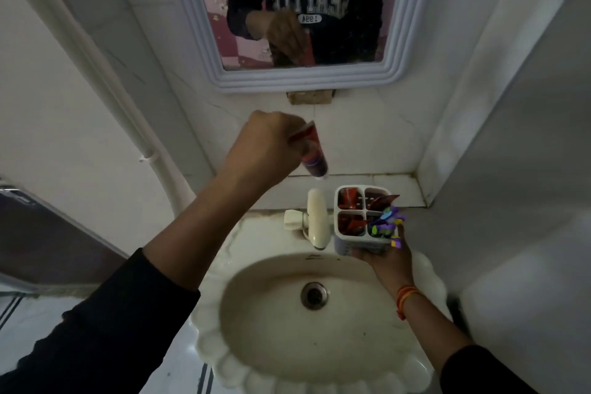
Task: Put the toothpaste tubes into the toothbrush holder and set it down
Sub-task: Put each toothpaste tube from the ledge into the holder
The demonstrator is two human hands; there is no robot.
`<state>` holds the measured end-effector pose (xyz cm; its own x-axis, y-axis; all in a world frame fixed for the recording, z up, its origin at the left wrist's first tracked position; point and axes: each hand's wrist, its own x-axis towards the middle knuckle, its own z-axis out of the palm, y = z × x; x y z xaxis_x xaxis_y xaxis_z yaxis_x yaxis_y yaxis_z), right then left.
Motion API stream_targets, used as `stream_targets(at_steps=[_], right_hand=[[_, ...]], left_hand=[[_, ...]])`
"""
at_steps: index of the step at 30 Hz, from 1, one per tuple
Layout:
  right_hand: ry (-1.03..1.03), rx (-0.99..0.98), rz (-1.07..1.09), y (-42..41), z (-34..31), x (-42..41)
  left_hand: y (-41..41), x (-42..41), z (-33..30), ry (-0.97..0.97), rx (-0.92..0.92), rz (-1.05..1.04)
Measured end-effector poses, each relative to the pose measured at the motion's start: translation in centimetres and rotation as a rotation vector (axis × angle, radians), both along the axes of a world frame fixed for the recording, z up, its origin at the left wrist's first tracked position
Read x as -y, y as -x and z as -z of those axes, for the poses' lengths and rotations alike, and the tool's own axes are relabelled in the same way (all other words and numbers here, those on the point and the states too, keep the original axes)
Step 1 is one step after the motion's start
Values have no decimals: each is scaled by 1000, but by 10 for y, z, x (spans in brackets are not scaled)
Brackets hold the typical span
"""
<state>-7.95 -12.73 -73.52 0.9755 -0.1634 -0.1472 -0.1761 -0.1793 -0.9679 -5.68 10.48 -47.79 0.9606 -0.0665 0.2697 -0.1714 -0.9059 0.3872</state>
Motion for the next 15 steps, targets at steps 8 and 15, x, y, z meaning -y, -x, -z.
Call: stream_targets(at_steps=[8,15], right_hand=[[38,81,-20,1,13,6],[-3,22,-32,1,15,7]], left_hand=[[-14,73,22,-173,-225,211],[-23,95,31,-250,-312,278]])
